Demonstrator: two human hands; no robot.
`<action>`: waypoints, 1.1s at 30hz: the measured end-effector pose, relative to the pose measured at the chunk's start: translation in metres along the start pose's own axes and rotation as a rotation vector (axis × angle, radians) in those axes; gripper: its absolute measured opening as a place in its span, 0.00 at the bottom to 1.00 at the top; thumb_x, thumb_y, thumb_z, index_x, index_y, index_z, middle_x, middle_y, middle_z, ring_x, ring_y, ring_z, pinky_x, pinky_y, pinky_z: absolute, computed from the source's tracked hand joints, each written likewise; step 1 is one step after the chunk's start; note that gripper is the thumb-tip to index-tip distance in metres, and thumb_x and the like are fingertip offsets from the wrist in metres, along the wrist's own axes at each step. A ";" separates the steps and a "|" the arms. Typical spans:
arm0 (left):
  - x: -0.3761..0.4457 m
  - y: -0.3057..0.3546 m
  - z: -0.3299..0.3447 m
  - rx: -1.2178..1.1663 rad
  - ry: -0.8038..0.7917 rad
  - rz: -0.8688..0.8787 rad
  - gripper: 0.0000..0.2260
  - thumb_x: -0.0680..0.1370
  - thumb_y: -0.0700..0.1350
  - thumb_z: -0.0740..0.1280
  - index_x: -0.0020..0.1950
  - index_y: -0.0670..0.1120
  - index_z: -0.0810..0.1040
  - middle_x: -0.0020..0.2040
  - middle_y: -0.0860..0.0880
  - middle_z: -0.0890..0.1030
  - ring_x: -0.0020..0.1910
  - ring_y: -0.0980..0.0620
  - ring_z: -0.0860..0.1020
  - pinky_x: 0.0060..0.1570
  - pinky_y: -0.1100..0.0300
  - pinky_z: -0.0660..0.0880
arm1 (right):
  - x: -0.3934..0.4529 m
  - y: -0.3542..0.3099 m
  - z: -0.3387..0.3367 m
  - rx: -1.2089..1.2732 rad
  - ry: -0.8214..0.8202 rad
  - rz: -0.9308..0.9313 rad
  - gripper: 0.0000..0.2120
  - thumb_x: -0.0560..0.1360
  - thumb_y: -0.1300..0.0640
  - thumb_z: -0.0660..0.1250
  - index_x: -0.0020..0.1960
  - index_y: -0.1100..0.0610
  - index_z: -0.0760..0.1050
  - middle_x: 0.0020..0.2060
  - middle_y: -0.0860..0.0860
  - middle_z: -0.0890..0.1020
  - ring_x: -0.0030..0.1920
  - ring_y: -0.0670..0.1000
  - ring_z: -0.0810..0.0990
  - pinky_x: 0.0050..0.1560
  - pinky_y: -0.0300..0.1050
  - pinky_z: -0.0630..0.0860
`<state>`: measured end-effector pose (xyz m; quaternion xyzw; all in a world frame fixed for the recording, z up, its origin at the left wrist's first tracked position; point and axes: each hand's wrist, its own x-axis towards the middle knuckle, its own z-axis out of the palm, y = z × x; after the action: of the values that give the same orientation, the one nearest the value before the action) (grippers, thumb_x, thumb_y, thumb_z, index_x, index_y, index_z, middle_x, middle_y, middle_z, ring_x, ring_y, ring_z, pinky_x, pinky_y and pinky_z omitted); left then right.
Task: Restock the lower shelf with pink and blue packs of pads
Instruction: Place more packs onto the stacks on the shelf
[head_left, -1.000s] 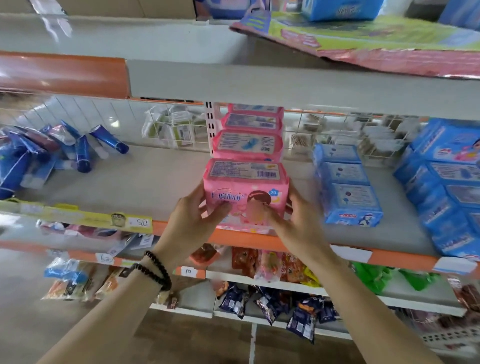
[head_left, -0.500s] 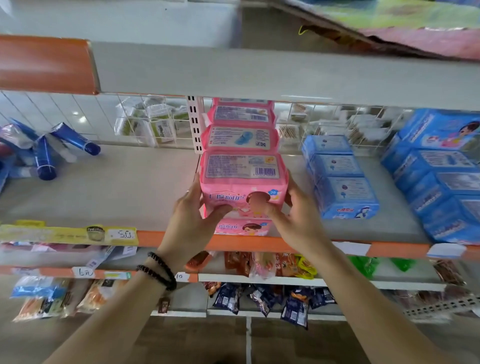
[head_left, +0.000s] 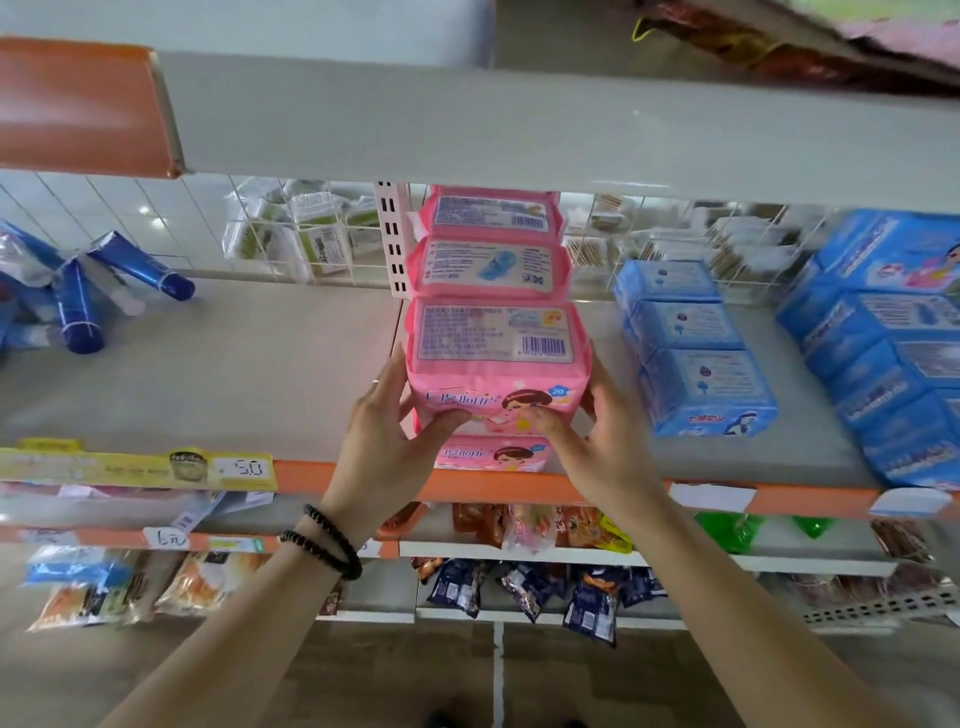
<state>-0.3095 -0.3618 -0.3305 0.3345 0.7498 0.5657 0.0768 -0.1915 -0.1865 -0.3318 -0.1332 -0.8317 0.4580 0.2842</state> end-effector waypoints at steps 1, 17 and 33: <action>-0.002 0.001 -0.001 -0.011 0.005 0.002 0.27 0.75 0.39 0.74 0.73 0.45 0.71 0.56 0.63 0.82 0.58 0.61 0.80 0.63 0.66 0.75 | -0.003 -0.001 0.000 0.009 0.001 -0.004 0.30 0.75 0.50 0.72 0.73 0.58 0.68 0.60 0.42 0.80 0.61 0.38 0.78 0.60 0.32 0.74; 0.005 -0.003 -0.015 -0.060 -0.058 -0.048 0.30 0.75 0.37 0.75 0.75 0.46 0.68 0.59 0.60 0.81 0.59 0.67 0.78 0.56 0.74 0.73 | -0.003 -0.001 0.007 0.011 -0.011 -0.003 0.31 0.74 0.49 0.71 0.73 0.58 0.67 0.58 0.40 0.80 0.58 0.32 0.77 0.55 0.26 0.70; 0.002 -0.012 -0.013 -0.047 -0.062 -0.022 0.30 0.76 0.42 0.74 0.76 0.48 0.67 0.63 0.55 0.80 0.63 0.61 0.78 0.67 0.61 0.74 | -0.006 0.003 0.002 0.001 -0.063 0.036 0.32 0.75 0.48 0.70 0.75 0.55 0.65 0.59 0.36 0.79 0.61 0.40 0.79 0.61 0.38 0.76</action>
<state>-0.3219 -0.3728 -0.3363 0.3416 0.7373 0.5716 0.1142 -0.1876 -0.1889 -0.3373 -0.1334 -0.8376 0.4672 0.2497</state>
